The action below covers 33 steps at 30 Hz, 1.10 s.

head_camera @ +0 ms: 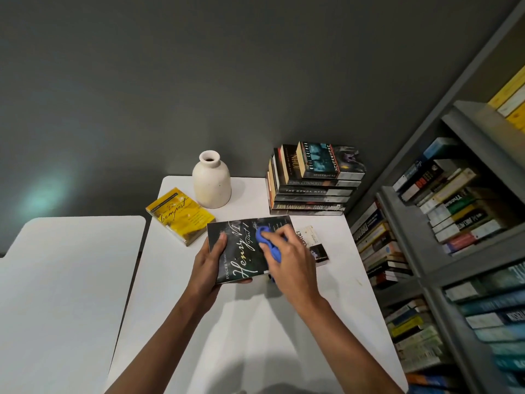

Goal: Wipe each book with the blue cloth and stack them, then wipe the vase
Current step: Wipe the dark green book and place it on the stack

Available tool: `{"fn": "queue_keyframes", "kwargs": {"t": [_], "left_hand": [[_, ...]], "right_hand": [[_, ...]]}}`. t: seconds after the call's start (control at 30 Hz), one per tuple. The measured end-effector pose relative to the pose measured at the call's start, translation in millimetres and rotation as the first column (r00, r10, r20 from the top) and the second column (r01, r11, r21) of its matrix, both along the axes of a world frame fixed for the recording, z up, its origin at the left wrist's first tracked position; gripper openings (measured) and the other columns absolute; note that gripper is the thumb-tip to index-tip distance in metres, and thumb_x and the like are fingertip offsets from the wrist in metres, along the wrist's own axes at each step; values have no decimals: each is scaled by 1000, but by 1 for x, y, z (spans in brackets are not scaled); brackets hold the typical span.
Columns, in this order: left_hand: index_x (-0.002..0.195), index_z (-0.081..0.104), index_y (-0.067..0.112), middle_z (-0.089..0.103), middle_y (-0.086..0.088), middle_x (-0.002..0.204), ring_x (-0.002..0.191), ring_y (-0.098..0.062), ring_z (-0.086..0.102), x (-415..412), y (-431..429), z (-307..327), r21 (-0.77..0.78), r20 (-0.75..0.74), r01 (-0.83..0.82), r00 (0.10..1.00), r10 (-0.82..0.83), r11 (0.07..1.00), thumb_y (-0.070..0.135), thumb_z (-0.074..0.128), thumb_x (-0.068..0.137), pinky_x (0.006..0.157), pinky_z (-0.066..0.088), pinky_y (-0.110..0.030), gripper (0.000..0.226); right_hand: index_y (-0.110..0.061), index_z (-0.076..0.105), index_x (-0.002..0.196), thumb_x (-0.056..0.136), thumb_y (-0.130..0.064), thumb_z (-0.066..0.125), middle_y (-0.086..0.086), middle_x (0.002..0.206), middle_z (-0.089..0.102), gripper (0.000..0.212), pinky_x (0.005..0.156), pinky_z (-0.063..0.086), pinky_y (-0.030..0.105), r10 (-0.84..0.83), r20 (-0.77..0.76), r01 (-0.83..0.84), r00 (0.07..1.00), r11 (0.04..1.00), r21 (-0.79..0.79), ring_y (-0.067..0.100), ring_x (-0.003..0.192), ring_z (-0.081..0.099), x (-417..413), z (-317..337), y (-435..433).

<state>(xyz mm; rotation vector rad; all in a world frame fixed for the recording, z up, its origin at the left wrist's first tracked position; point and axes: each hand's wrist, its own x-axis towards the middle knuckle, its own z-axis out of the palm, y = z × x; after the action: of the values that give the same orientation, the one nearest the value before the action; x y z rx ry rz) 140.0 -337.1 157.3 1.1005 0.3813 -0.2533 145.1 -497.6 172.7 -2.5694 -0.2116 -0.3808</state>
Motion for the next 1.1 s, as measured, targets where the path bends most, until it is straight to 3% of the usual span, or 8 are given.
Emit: {"fn": "queue_keyframes", "kwargs": {"t": [0.07, 0.2, 0.43, 0.63, 0.7, 0.83, 1.0, 1.1], "left_hand": [[127, 56, 16, 72, -12, 112, 84, -32, 73, -1, 4, -2, 2, 2, -7, 1000, 7, 1000, 33, 50, 98, 62, 58, -52, 34], [124, 58, 15, 74, -10, 107, 80, -29, 73, -2, 6, -1, -14, -4, 21, 1000, -21, 1000, 32, 49, 97, 60, 59, -52, 33], [132, 53, 13, 69, -14, 117, 83, -30, 73, 11, 16, 0, 7, 37, -60, 997, 60, 998, 34, 52, 96, 58, 58, -50, 42], [121, 59, 16, 74, -9, 103, 78, -29, 72, 5, 4, 5, 2, 41, 33, 999, -33, 999, 31, 50, 97, 58, 59, -52, 30], [119, 60, 17, 74, -10, 103, 77, -28, 72, 9, 5, 7, 6, 50, 11, 999, -12, 1000, 31, 50, 97, 57, 59, -52, 28], [128, 57, 10, 71, -16, 111, 80, -30, 73, 13, 15, 5, 31, 73, -3, 997, 1, 1000, 36, 55, 89, 59, 58, -53, 47], [126, 58, 16, 72, -13, 111, 83, -31, 73, 7, 6, 5, 24, 93, 39, 995, -41, 999, 37, 55, 87, 62, 57, -55, 44], [124, 59, 16, 72, -12, 108, 81, -30, 73, 9, 0, 11, 37, 135, 40, 990, -45, 999, 36, 54, 88, 57, 58, -50, 41]], "right_hand": [[-22, 71, 106, 84, -24, 70, -4, 92, 55, 22, 57, 48, 30, 1, -1, -1, 1000, 1000, -4, 18, 71, 58, -5, -2, -12], [-20, 72, 108, 87, -24, 69, -3, 92, 54, 22, 56, 40, 27, -183, -25, 183, 983, 983, 4, 24, 72, 59, 19, 2, -37], [-24, 71, 109, 85, -25, 69, -6, 90, 53, 24, 56, 41, 22, 57, 6, -57, 998, 998, 6, 13, 69, 53, -11, 3, -19], [-21, 71, 111, 87, -27, 68, -4, 94, 53, 25, 55, 34, 23, -159, 2, 159, 987, 987, -29, 13, 69, 48, 32, 14, -30], [-21, 70, 111, 86, -28, 69, -3, 95, 53, 26, 56, 37, 23, -131, 18, 131, 991, 991, -30, 12, 71, 48, 32, 18, -17], [-24, 70, 111, 87, -30, 68, -7, 92, 53, 26, 57, 51, 31, 53, -16, -53, 998, 999, 4, 15, 73, 55, -2, 11, -11], [-19, 70, 114, 88, -28, 67, -1, 97, 55, 27, 58, 50, 31, -241, -5, 241, 970, 970, -5, 22, 75, 59, 30, 21, -31], [-18, 70, 110, 84, -25, 72, -1, 93, 57, 27, 55, 44, 23, -127, 46, 131, 991, 988, -83, 18, 74, 58, 22, 28, -5]]}}
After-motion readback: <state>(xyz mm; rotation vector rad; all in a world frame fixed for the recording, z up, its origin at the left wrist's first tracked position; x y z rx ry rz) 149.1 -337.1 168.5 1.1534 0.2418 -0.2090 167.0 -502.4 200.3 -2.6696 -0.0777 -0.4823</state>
